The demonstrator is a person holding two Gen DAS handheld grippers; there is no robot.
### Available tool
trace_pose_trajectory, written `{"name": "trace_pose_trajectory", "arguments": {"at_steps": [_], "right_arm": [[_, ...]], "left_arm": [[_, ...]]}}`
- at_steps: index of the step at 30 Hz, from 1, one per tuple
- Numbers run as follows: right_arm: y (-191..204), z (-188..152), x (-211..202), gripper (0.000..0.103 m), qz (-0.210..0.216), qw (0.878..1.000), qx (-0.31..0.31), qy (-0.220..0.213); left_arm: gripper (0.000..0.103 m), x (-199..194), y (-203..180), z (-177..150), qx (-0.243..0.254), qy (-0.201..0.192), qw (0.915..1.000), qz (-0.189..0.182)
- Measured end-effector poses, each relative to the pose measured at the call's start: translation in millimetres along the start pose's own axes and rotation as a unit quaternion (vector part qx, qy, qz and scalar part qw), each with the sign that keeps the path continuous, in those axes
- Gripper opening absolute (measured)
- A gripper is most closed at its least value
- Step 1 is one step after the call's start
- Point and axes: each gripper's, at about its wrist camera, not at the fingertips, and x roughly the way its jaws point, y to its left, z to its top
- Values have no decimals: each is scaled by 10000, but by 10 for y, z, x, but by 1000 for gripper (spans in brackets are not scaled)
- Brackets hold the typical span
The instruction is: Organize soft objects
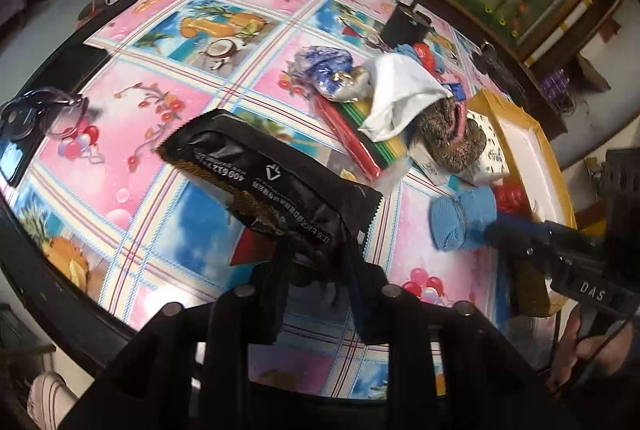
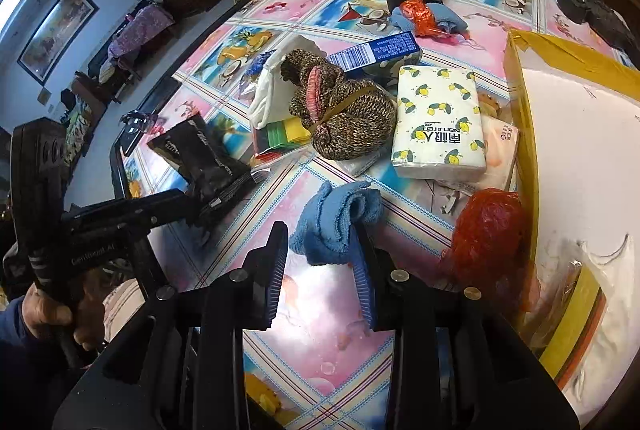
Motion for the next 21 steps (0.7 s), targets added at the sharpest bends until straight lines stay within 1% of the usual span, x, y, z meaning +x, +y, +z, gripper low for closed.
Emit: {"name": "trace_pose_trajectory", "arguments": {"at_steps": [2,3,6,8,9,12,13,14,15,16,17,18,20,21], "right_arm": [[8,-28,-48,31,44,9999,-86,-42],[1,-39,-55,31,70,9999,-88,-31],[-55,-71,-56,31,123,9999,-19,36],[-72,-91,-57,31,181,9998,16,87],[-68,-95,-60,31,192,9998,-6,99],[-59,-88,-63,31,146,9998,-35,118],[-66,-83,-57,31,169,9998,-9,146],[-74,-84,-56,31,175,9997,20,150],[-78,-83,-60,31,163,9998,38,139],[-81,-80,-64,31,172,9998,48,129],[-88,-80,-69,31,202,9997,62,119],[-94,-80,-79,32,240,9996,78,96],[-99,-80,-98,32,260,9996,69,68],[-101,-88,-108,32,278,9996,73,62]], "left_arm": [[51,-50,61,-10,-126,34,9999,-47],[55,-72,116,-17,-287,25,9995,-126],[60,-87,323,0,-981,162,9944,-372],[61,-102,420,40,-1343,118,9901,-385],[62,-104,456,70,-1533,120,9874,-371],[67,-81,516,190,-2177,163,9734,-690],[69,-61,513,243,-2360,172,9692,-682],[72,-29,500,297,-2446,208,9672,-651],[73,25,471,359,-2495,288,9665,-525],[73,86,430,415,-2478,406,9675,-291],[72,166,379,464,-2409,580,9688,30],[76,245,331,496,-2309,715,9701,233],[75,305,227,547,-1962,517,9776,551],[75,364,182,547,-1728,526,9810,709]]}}
